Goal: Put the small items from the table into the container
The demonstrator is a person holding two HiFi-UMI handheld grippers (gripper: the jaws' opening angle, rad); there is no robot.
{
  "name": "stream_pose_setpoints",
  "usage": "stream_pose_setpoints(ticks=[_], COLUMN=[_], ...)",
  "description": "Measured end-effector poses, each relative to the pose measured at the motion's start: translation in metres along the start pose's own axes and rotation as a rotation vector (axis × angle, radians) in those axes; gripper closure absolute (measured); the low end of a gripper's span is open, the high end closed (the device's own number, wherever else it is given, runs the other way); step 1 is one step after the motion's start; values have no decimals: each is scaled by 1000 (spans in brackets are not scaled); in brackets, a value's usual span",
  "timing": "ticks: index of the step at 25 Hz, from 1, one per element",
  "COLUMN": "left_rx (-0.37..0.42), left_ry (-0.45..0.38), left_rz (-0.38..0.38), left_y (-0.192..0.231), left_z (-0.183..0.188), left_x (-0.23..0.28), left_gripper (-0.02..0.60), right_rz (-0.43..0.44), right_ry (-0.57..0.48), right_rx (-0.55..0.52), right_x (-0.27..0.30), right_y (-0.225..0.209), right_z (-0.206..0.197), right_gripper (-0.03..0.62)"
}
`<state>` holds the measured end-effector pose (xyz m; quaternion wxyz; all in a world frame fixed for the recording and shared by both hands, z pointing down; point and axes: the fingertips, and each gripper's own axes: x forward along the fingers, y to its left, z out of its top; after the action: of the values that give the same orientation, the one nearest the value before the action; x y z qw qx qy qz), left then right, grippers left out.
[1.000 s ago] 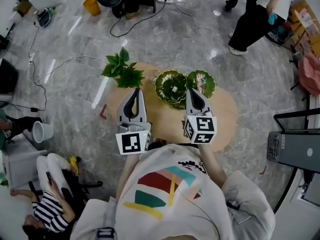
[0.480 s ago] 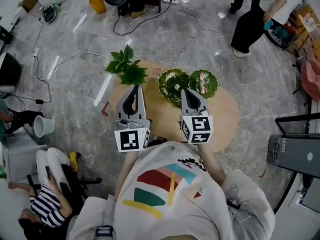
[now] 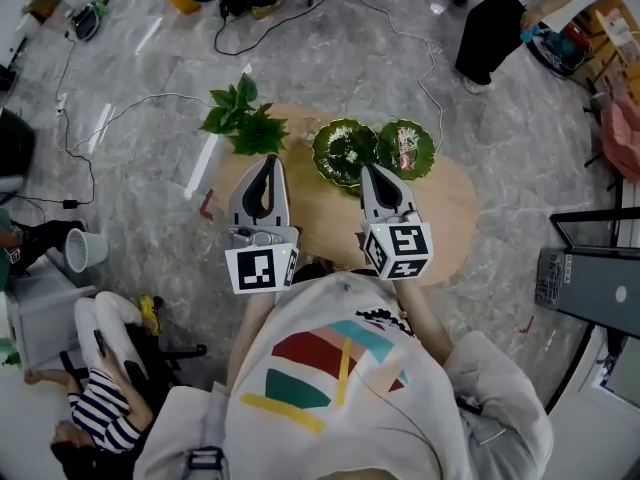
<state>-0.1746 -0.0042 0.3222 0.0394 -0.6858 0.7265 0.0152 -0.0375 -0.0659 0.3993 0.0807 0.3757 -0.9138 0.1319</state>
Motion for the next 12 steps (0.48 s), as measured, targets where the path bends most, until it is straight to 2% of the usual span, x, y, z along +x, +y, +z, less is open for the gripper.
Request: stream_pose_setpoints(ticks=[4,6,7,10,12], left_rx=[-6,-5,-6,-8,-11], left_ry=[27,50,65,109,152], left_rz=[-46,-89,-119,-201,-250], left_y=[-12,-24,-32,-56,-74], left_z=[-11,-16,-20,-33,-49], left_x=[13,22,26,37,42], left_gripper=[574,574,574,574,574], right_rz=[-71,-141,-184,-284,-342], right_ry=[-28,-30,-23,38,109], right_rx=[60,86,109,172,196], right_x=[-15,-27,-36,-59,-72], right_y=[-28,-47,-57,-84,-100], right_z=[-7,-16,-24,-58,-95], right_gripper=[558,386,360,342,338])
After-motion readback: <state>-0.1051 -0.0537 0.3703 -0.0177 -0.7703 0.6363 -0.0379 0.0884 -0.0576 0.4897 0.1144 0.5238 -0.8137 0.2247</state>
